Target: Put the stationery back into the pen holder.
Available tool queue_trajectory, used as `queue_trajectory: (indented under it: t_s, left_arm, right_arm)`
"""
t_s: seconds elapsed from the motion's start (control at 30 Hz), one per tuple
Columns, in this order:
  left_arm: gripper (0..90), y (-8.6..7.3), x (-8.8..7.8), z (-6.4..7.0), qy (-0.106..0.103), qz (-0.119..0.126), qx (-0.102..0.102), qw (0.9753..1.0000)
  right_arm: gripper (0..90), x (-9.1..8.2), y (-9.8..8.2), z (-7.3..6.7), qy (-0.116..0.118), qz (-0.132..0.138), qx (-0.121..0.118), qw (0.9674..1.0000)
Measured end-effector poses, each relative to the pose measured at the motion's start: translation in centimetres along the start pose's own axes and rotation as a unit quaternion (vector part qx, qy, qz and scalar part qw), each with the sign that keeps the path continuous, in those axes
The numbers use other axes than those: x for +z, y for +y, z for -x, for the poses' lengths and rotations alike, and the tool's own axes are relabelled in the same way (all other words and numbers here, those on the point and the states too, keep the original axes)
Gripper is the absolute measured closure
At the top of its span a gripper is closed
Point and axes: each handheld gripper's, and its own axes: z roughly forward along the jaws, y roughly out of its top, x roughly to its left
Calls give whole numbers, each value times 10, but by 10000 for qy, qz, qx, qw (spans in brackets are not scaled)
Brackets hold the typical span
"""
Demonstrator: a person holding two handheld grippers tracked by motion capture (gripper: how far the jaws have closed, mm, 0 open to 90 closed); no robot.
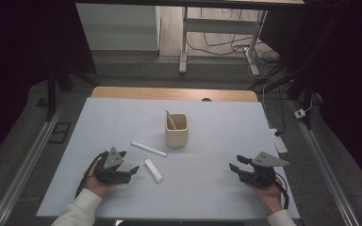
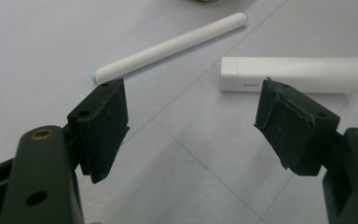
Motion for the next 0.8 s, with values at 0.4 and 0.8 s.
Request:
queue_trajectory:
  t_s: [0.4, 0.8]
  left_arm:
    - [256, 8, 4, -6, -88, -91, 94, 9999]
    - [290, 31, 11, -14, -396, -305, 516, 9974]
  right_arm:
    - [505, 3, -1, 1, 2, -12, -4, 10000]
    - [500, 4, -1, 2, 8, -114, -21, 9999]
